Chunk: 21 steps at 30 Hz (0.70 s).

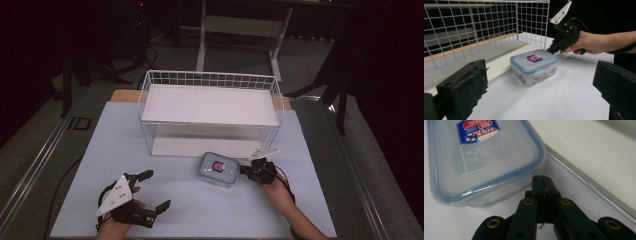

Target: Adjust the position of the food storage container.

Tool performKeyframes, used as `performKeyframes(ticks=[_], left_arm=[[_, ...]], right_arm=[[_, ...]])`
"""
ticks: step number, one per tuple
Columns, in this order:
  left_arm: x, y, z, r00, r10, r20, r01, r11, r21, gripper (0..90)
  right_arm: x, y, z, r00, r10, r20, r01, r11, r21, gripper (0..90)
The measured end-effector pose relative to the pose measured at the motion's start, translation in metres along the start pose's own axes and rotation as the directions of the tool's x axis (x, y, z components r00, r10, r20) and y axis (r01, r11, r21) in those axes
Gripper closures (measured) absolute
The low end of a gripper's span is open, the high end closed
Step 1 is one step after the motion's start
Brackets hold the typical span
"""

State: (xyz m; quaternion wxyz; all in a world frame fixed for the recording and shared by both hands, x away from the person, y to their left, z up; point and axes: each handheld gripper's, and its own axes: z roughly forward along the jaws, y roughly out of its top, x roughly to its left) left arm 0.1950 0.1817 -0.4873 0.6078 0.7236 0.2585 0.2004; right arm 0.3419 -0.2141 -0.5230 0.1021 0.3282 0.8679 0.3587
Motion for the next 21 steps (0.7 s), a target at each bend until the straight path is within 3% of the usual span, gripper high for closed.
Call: performKeyframes(ticks=[15,21], left_arm=[[-0.001,-0.001,0.000,0.9999,-0.008,0.011,0.008,1.0000,0.003,0.4],[0.000,-0.001,0.000,0.9999,-0.004,0.012,0.004,1.0000,0.003,0.4]], right_arm=[[0.025,0.033,0.039,0.9987,-0.031,-0.039,0.031,0.999,-0.015,90.0],[0.027,0.030,0.035,0.9991,-0.039,-0.014,0.039,0.999,0.004,90.0]])
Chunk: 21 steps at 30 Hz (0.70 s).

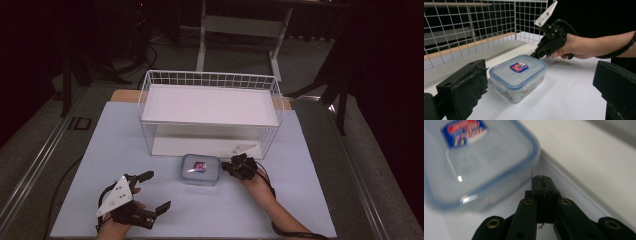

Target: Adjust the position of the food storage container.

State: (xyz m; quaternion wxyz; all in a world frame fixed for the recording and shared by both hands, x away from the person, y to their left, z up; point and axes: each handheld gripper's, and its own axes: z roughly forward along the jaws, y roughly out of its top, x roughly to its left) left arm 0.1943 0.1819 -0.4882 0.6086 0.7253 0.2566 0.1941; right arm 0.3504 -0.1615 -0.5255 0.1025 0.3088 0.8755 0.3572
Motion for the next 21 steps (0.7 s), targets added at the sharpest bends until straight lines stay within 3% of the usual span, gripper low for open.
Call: performKeyframes(ticks=[7,21], left_arm=[[0.000,0.000,0.001,1.0000,-0.007,0.000,0.007,1.0000,0.002,0.4],[0.000,-0.001,0.000,0.9999,-0.015,0.001,0.015,0.9999,0.002,0.4]], right_arm=[[0.011,-0.016,-0.009,0.9990,0.000,-0.045,0.000,1.000,0.004,90.0],[0.014,0.004,0.005,0.9987,-0.004,-0.052,0.004,1.000,-0.002,90.0]])
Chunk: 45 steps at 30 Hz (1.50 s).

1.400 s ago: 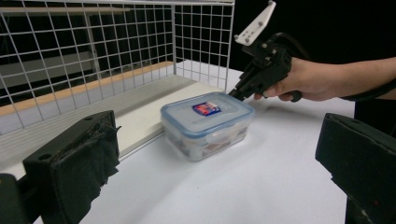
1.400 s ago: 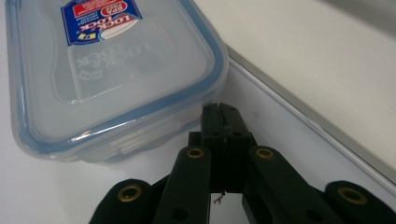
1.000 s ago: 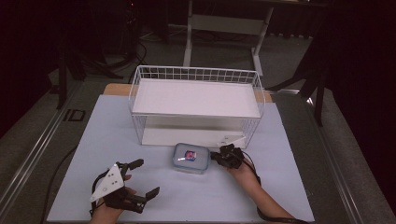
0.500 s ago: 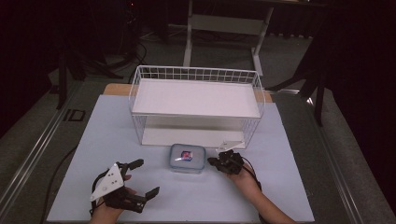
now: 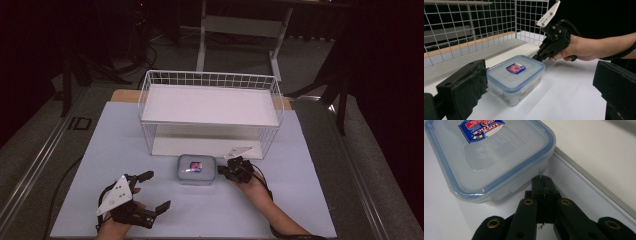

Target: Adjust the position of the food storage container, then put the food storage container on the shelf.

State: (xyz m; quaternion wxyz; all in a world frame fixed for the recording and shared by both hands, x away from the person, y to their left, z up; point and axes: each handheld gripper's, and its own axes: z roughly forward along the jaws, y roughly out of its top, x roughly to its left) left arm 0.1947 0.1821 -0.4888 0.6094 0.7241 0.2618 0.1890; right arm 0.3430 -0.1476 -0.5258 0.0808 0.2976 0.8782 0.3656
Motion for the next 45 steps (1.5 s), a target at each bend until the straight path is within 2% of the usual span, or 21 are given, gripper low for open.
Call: performKeyframes(ticks=[8,10,14,17,18,19,21,22,24,28,30,31,32,33,34,35,36,38,39,41,45], left_arm=[[0.001,-0.001,0.001,1.0000,-0.008,0.002,0.008,0.9999,0.015,0.4],[0.001,-0.001,0.001,0.9999,-0.011,-0.004,0.011,0.9998,0.019,0.4],[0.002,-0.001,0.000,0.9998,-0.015,-0.015,0.015,0.9997,0.020,0.4],[0.003,-0.001,0.002,0.9986,-0.006,-0.053,0.008,0.9993,0.035,0.4],[0.002,-0.001,0.003,0.9967,0.005,-0.081,-0.001,0.9985,0.055,0.4],[0.002,-0.001,0.004,0.9963,0.003,-0.086,0.001,0.9984,0.057,0.4],[0.003,0.000,0.006,0.9950,0.008,-0.100,0.000,0.9974,0.072,0.4],[0.003,0.000,0.006,0.9944,0.014,-0.104,-0.006,0.9973,0.074,0.4],[0.005,0.004,0.008,0.9932,0.018,-0.115,-0.008,0.9968,0.080,0.4],[0.010,0.014,0.010,0.9958,-0.006,-0.091,0.014,0.9960,0.088,0.4],[0.014,0.018,0.012,0.9966,-0.005,-0.082,0.015,0.9922,0.124,0.4],[0.016,0.020,0.014,0.9958,0.008,-0.092,0.004,0.9918,0.128,0.4],[0.018,0.022,0.015,0.9959,0.001,-0.090,0.011,0.9902,0.140,0.4],[0.021,0.025,0.016,0.9963,-0.018,-0.084,0.030,0.9886,0.147,0.4],[0.023,0.027,0.018,0.9959,-0.035,-0.083,0.047,0.9882,0.146,0.4],[0.025,0.029,0.019,0.9950,-0.041,-0.090,0.054,0.9878,0.146,0.4],[0.026,0.031,0.021,0.9934,-0.054,-0.102,0.069,0.9866,0.148,0.4],[0.031,0.035,0.024,0.9899,-0.106,-0.094,0.120,0.9817,0.148,0.4],[0.032,0.037,0.026,0.9881,-0.127,-0.087,0.140,0.9776,0.157,0.4],[0.035,0.040,0.030,0.9868,-0.138,-0.085,0.151,0.9716,0.182,0.4],[0.040,0.044,0.039,0.9843,-0.159,-0.078,0.172,0.9613,0.215,0.4]], right_arm=[[0.006,0.008,0.008,0.9998,-0.018,-0.013,0.018,1.000,-0.005,90.0],[0.009,0.007,0.006,0.9990,-0.045,0.011,0.045,0.999,-0.004,90.0],[0.007,0.000,-0.010,0.9988,-0.031,0.038,0.032,0.999,-0.024,86.6],[0.009,-0.006,-0.025,0.9984,-0.033,0.046,0.036,0.997,-0.062,71.3],[0.010,-0.007,-0.028,0.9974,-0.045,0.055,0.049,0.996,-0.068,64.3],[0.013,-0.009,-0.033,0.9967,-0.052,0.062,0.058,0.994,-0.091,52.7],[0.014,-0.009,-0.039,0.9980,-0.038,0.050,0.044,0.992,-0.122,40.3],[0.015,-0.010,-0.045,0.9992,-0.018,0.036,0.023,0.987,-0.157,33.1],[0.018,-0.008,-0.051,0.9989,-0.046,0.008,0.046,0.985,-0.166,18.3],[0.028,-0.006,-0.064,0.9961,-0.075,0.046,0.083,0.973,-0.216,15.2],[0.029,-0.003,-0.066,0.9966,-0.069,0.046,0.076,0.978,-0.193,16.4],[0.029,-0.002,-0.067,0.9983,-0.050,0.030,0.055,0.979,-0.196,16.5],[0.029,0.000,-0.069,0.9993,-0.038,-0.003,0.036,0.974,-0.223,16.5],[0.031,0.001,-0.071,0.9992,-0.038,0.009,0.039,0.966,-0.254,16.6],[0.032,0.002,-0.072,0.9994,-0.030,0.015,0.033,0.965,-0.258,18.8],[0.032,0.004,-0.073,0.9999,-0.016,0.000,0.016,0.968,-0.250,21.0],[0.032,0.006,-0.073,0.9999,-0.010,-0.002,0.009,0.966,-0.259,20.9],[0.032,0.010,-0.073,1.0000,-0.002,0.002,0.003,0.958,-0.286,19.2],[0.032,0.012,-0.073,0.9999,0.005,0.010,-0.001,0.957,-0.289,16.8],[0.033,0.017,-0.067,0.9986,0.008,0.052,0.007,0.961,-0.276,14.8],[0.028,0.025,-0.059,0.9985,0.040,0.036,-0.030,0.967,-0.254,14.7]])
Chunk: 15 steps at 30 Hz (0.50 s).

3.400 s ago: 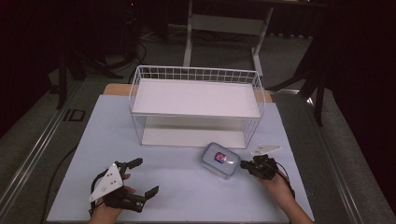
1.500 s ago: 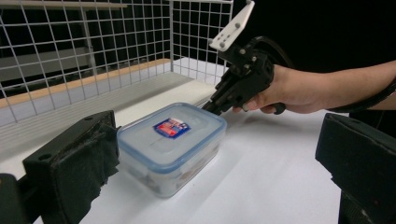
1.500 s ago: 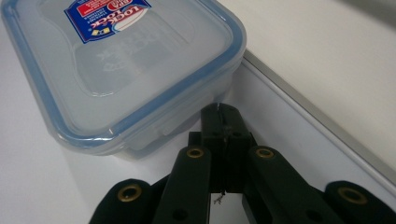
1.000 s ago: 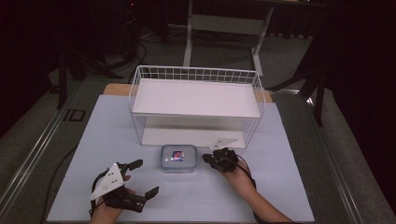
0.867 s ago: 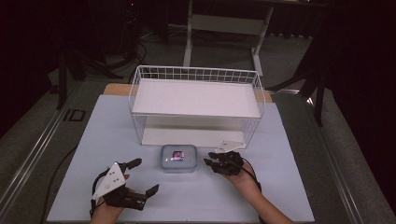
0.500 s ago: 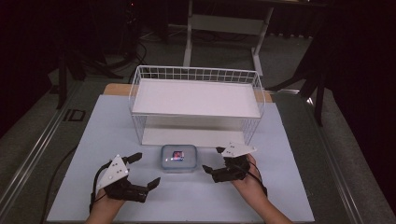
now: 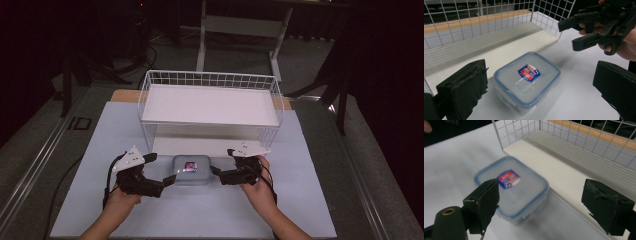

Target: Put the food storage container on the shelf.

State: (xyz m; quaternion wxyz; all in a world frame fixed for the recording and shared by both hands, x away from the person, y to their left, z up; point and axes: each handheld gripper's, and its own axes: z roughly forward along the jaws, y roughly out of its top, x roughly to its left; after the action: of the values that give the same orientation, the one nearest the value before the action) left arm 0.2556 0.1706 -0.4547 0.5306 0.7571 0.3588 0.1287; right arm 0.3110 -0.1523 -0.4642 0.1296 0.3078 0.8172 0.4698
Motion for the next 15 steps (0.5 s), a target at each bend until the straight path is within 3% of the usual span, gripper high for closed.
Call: performKeyframes(ticks=[1,4,7,8,10,12,14,15], left_arm=[[0.000,0.000,0.000,1.0000,0.000,0.000,0.000,1.0000,0.000,0.4],[0.009,0.002,0.010,0.9984,-0.053,0.020,0.052,0.9980,0.036,0.4],[0.015,0.001,0.015,0.9960,-0.086,0.024,0.085,0.9952,0.048,0.4],[0.020,0.000,0.020,0.9927,-0.119,0.017,0.118,0.9917,0.049,0.4],[0.023,-0.001,0.025,0.9908,-0.134,-0.020,0.135,0.9892,0.059,0.4],[0.027,-0.001,0.030,0.9836,-0.176,-0.040,0.178,0.9808,0.079,0.4],[0.030,-0.002,0.036,0.9762,-0.208,-0.060,0.213,0.9722,0.097,0.4],[0.031,-0.003,0.039,0.9749,-0.212,-0.066,0.219,0.9703,0.104,0.4]], right_arm=[[0.000,0.000,0.000,1.0000,0.000,0.000,0.000,1.000,0.000,14.7],[-0.005,0.005,0.009,0.9990,0.031,-0.032,-0.031,1.000,-0.002,14.7],[-0.004,0.007,0.013,0.9991,0.040,-0.013,-0.040,0.999,0.019,14.6],[-0.005,0.008,0.015,0.9991,0.043,-0.003,-0.043,0.998,0.034,13.6],[-0.006,0.007,0.021,0.9956,0.092,0.018,-0.093,0.994,0.062,10.5],[-0.007,0.006,0.025,0.9918,0.123,0.035,-0.125,0.990,0.062,10.5],[-0.008,0.005,0.028,0.9852,0.171,0.016,-0.171,0.983,0.072,10.5],[-0.008,0.004,0.031,0.9814,0.190,0.029,-0.191,0.979,0.076,10.5]])
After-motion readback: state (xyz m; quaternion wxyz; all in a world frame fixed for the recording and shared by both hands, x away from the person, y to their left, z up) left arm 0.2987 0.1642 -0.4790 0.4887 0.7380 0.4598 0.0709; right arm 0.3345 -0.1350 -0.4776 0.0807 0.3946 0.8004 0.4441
